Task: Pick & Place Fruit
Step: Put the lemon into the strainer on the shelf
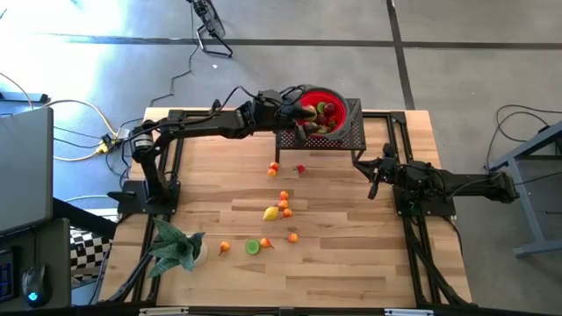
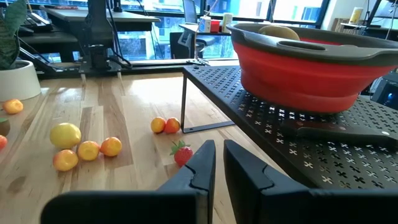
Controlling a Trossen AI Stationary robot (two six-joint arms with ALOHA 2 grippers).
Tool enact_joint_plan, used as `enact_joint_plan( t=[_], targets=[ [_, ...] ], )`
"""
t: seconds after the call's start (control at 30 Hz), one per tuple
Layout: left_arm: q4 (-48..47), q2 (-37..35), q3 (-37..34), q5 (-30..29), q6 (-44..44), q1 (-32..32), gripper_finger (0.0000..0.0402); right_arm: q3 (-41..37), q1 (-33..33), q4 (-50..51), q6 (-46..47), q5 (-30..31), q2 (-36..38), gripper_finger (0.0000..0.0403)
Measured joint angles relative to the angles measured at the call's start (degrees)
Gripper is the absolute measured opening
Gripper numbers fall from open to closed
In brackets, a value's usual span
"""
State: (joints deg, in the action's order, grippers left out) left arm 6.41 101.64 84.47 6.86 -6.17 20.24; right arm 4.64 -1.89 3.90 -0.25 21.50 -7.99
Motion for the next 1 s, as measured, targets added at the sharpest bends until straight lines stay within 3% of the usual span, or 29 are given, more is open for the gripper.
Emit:
enact_joint_plan(
  t=[0.23, 0.5, 0.77, 1.0],
  targets=[
    [-6.6, -2.4, 0.0, 2.9, -0.2, -1.2, 0.0257, 0.0, 0.0, 0.0, 0.0, 0.0, 0.0, 0.0026],
    [-18.9, -5.9, 0.0, 2.9, -0.3, -4.5, 0.0198, 0.0, 0.0, 0.0, 0.0, 0.0, 0.0, 0.0026],
    [-30.2, -6.0, 0.0, 2.8, -6.4, -10.4, 0.0163, 0.0, 0.0, 0.0, 0.0, 0.0, 0.0, 0.0026],
    [-33.8, -6.0, 0.0, 2.6, -11.7, -17.0, 0.0155, 0.0, 0.0, 0.0, 0.0, 0.0, 0.0, 0.0026]
  ],
)
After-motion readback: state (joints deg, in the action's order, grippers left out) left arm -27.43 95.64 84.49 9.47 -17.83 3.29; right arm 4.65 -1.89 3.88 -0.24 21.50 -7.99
